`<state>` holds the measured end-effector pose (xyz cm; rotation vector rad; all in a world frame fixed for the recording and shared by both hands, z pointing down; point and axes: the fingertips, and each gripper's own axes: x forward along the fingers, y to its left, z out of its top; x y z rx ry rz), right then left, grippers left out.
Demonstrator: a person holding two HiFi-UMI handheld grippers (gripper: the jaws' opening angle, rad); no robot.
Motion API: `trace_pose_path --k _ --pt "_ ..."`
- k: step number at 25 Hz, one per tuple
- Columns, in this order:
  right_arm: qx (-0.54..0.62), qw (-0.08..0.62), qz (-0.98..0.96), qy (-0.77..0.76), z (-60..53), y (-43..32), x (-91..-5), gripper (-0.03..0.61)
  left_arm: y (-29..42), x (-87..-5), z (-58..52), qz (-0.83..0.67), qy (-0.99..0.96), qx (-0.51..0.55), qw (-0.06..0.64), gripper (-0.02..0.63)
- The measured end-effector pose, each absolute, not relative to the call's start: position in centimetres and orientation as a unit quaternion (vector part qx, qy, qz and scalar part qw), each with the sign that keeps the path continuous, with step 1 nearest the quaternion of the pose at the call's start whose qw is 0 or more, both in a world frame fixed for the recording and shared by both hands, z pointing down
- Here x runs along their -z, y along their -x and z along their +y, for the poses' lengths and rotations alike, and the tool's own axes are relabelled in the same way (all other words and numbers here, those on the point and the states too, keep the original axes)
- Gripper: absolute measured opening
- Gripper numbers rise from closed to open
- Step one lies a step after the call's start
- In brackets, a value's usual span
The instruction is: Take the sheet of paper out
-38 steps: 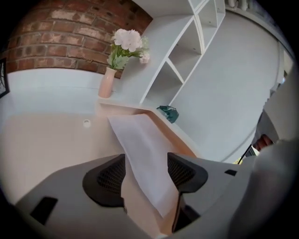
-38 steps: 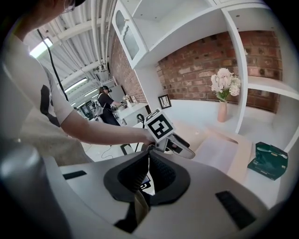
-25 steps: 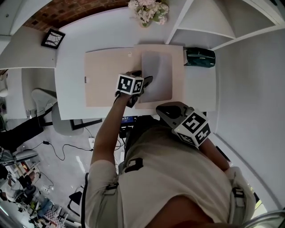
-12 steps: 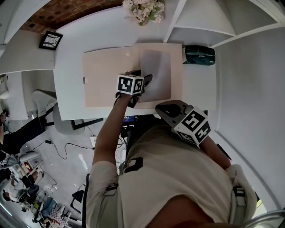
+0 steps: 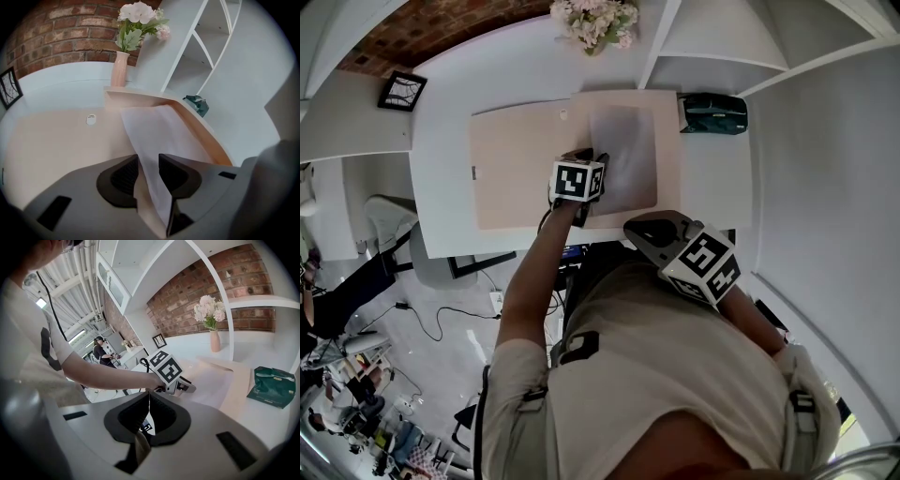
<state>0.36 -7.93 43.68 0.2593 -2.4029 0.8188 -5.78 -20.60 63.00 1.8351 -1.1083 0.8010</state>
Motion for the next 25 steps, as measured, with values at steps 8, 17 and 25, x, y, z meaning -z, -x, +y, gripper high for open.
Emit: trace_pose_path --k 8,17,25 --pt "-0.306 0.291 -0.901 -0.096 -7.7 -0.1 -43.6 0.026 6.4 -63.5 -20.6 -0.462 -0.725 -0.346 0.375 0.079" --pt "-0.301 0.289 -0.904 -0.094 -7.9 -0.2 -43.5 0.026 7.0 -63.7 -21.1 -0.483 -0.718 -0.334 0.374 0.031" --pt "-0.295 0.289 -0.905 -0.105 -7.8 -0.4 -43.3 0.026 7.6 -63.3 -21.2 -0.486 -0.706 -0.261 0.444 0.021"
